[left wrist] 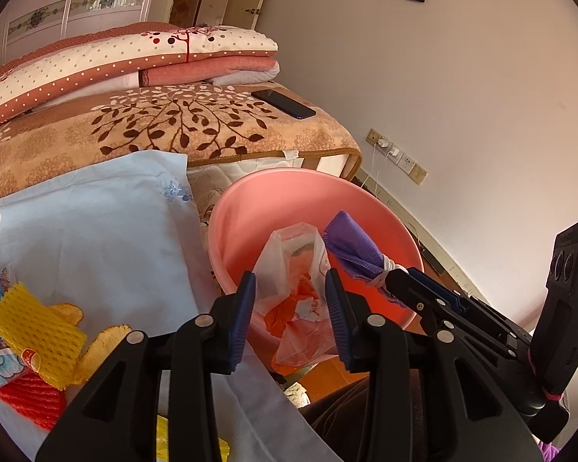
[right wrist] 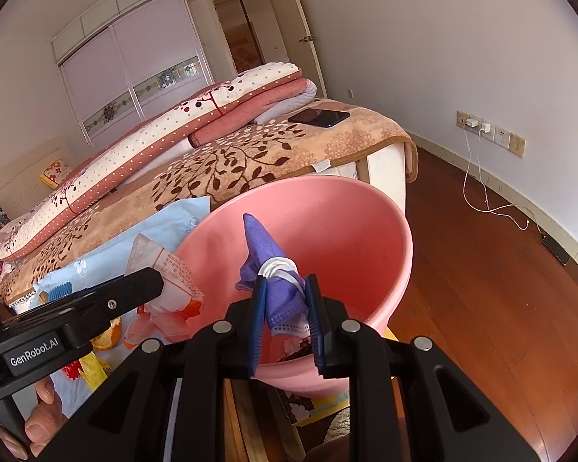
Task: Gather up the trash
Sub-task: 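Open the right tool to drop the purple bag while the left tool drops the plastic bag, then move the right tool to the yellow plastic bag while the left tool approaches the red mesh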
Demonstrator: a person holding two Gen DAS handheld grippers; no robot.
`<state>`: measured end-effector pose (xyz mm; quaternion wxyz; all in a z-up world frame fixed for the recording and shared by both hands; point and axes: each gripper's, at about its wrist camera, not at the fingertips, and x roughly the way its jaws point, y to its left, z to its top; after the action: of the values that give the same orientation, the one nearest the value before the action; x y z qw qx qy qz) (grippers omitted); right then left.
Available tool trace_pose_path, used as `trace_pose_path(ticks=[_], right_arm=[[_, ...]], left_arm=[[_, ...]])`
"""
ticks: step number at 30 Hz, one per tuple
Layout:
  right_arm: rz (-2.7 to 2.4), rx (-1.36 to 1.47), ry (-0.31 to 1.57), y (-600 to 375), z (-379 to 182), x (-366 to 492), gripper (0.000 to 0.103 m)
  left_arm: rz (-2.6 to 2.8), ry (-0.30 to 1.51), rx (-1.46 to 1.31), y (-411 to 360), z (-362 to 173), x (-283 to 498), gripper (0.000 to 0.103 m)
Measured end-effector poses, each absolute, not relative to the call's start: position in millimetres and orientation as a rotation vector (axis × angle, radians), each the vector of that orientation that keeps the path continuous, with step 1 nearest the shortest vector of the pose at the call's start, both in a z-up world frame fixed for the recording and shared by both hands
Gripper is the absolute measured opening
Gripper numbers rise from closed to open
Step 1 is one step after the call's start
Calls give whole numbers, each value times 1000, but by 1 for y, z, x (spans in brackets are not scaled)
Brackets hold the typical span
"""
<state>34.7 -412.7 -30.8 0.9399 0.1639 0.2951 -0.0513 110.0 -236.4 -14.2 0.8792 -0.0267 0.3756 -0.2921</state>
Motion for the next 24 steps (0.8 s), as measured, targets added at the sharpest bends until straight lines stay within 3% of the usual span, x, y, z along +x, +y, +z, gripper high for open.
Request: trace_pose_path(ticks=[4,13,17,24], right_arm=[[-108,338,599,-413,-31,34,30],[-101,328,595,-409,-28,32,33],[-92,320,582,-404,-25,30,43],[-46,284,550,-383,-17,21,47]], left_arm=[[-609,777,-60,-236,-13,109,38],[-611,753,-78,-229,-4,107,38],[-602,736,-86,-222,2,106,38],[-548,688,-71,-198,13,101,38]])
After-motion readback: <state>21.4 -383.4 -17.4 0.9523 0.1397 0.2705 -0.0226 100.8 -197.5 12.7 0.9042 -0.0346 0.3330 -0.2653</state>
